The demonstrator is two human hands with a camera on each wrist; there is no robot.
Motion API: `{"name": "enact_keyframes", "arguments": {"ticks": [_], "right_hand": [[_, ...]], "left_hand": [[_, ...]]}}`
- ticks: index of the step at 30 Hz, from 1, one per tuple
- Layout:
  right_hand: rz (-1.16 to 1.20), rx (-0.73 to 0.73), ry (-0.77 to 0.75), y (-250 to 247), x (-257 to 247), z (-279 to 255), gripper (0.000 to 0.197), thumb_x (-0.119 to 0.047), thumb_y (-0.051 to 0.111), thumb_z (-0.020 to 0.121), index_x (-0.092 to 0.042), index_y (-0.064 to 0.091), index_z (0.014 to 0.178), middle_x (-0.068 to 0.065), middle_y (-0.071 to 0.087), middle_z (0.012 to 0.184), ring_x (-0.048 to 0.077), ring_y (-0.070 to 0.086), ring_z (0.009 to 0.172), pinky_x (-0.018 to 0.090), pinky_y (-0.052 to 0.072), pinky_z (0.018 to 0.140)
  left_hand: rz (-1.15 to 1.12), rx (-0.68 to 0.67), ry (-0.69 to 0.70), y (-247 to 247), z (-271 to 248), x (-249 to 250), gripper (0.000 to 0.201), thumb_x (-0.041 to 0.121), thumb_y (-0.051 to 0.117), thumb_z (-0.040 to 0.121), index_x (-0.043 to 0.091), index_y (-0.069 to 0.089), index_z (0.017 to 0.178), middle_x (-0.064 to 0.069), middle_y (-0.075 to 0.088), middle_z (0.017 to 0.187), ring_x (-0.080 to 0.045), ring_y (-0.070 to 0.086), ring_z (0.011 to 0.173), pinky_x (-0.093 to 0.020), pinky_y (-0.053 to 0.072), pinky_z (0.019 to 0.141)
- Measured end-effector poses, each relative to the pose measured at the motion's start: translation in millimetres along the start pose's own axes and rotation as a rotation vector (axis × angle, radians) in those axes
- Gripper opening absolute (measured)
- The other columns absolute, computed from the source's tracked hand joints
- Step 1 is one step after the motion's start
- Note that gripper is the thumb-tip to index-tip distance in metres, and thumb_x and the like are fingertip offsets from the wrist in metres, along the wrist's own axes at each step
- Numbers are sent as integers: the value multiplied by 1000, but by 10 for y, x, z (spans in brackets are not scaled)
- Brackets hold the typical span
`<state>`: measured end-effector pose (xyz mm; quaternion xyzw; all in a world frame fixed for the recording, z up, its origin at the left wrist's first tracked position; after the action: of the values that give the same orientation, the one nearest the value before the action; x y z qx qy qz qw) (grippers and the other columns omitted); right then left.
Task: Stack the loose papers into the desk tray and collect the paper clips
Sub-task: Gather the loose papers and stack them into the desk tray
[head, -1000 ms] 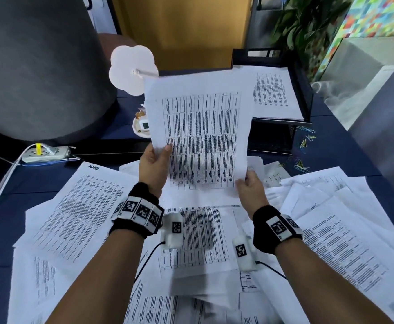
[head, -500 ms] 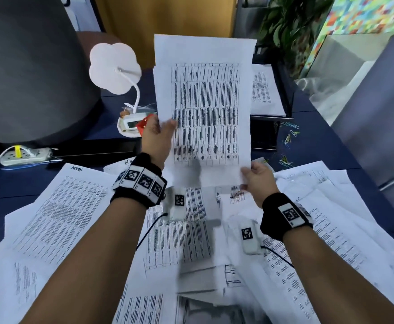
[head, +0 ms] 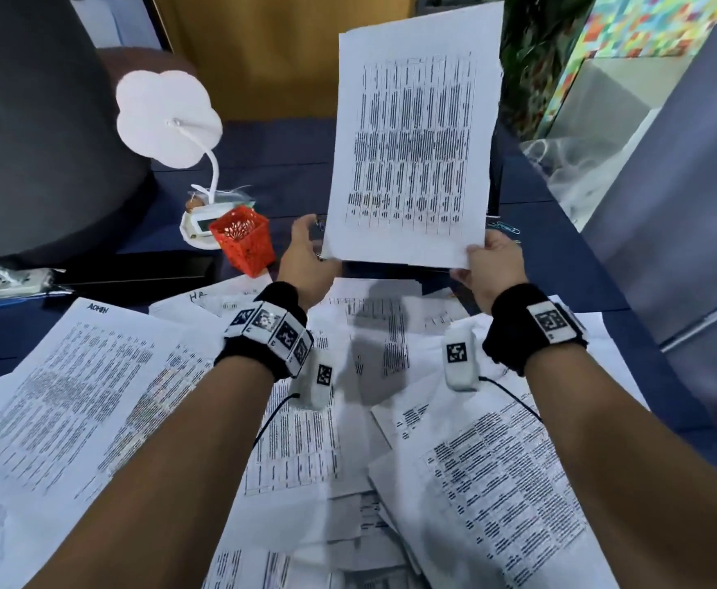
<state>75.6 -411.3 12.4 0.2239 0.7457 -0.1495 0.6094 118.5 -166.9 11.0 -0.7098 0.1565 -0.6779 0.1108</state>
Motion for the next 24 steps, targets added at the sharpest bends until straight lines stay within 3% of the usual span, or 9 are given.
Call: {"name": "enact_keyframes", "arguments": {"ticks": [4, 8, 10, 13, 16, 19, 22, 24], "right_hand": [[-8, -6, -6, 20, -171, 250, 39, 9, 33, 91, -4, 57, 119, 6, 61, 110, 14, 60, 81, 18, 52, 47], [-44, 39, 11, 46, -245, 519, 40, 11, 34, 89, -1, 59, 118, 10, 61, 111, 23, 60, 88, 18, 51, 46], [-71, 54, 16, 58, -269, 632, 38, 13, 36, 88, 0, 62, 114, 10, 62, 108, 25, 60, 88, 18, 51, 46], [-110, 72, 9, 86, -303, 791, 36, 14, 36, 86, 0, 65, 104, 14, 65, 108, 29, 62, 86, 21, 51, 47], [-180, 128, 5, 100, -361, 905, 30, 14, 39, 87, -4, 63, 93, 14, 65, 106, 25, 63, 70, 28, 55, 53], [-412, 164, -31, 87, -389, 996, 23, 12, 52, 83, -3, 67, 92, 9, 65, 97, 25, 63, 69, 29, 57, 56], [-539, 186, -68, 93, -385, 1015, 23, 9, 49, 79, 0, 68, 90, 18, 68, 93, 34, 68, 76, 46, 59, 65], [-541, 221, -104, 99, -391, 1019, 23, 7, 45, 81, -2, 66, 84, 21, 68, 91, 34, 67, 67, 45, 59, 57]], "left_hand": [[179, -25, -38, 85, 34, -180, 66, 13, 65, 84, 17, 31, 140, -11, 58, 120, -31, 60, 105, -39, 51, 83], [571, -269, -199, 175, 13, -505, 71, 25, 70, 83, 13, 33, 143, -14, 44, 141, -31, 49, 122, -34, 44, 97], [733, -380, -290, 184, -5, -690, 84, 32, 74, 77, 15, 29, 145, -13, 38, 146, -31, 45, 127, -38, 42, 103], [909, -463, -321, 203, -34, -824, 90, 37, 77, 72, 16, 29, 144, -13, 37, 142, -33, 43, 127, -41, 42, 102], [1023, -489, -287, 244, -30, -872, 88, 42, 82, 64, 14, 37, 135, -12, 41, 132, -33, 45, 121, -41, 44, 97], [1064, -490, -281, 282, 7, -918, 89, 47, 83, 60, 17, 38, 131, -12, 40, 133, -35, 41, 123, -43, 43, 99], [1098, -487, -283, 306, 45, -954, 88, 47, 82, 63, 17, 37, 132, -12, 39, 135, -35, 39, 125, -42, 41, 101], [1108, -479, -284, 311, 56, -964, 87, 47, 82, 63, 16, 37, 132, -12, 39, 136, -34, 39, 126, -41, 40, 102]]}}
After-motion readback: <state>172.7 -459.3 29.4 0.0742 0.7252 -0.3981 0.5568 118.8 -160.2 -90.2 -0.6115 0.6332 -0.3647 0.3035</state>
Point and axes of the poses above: each hand's wrist, its own z-axis towards the middle knuckle, its own y-axis out of the palm, x = y × z, the point moved 3 cm from there along z, towards the middle knuckle
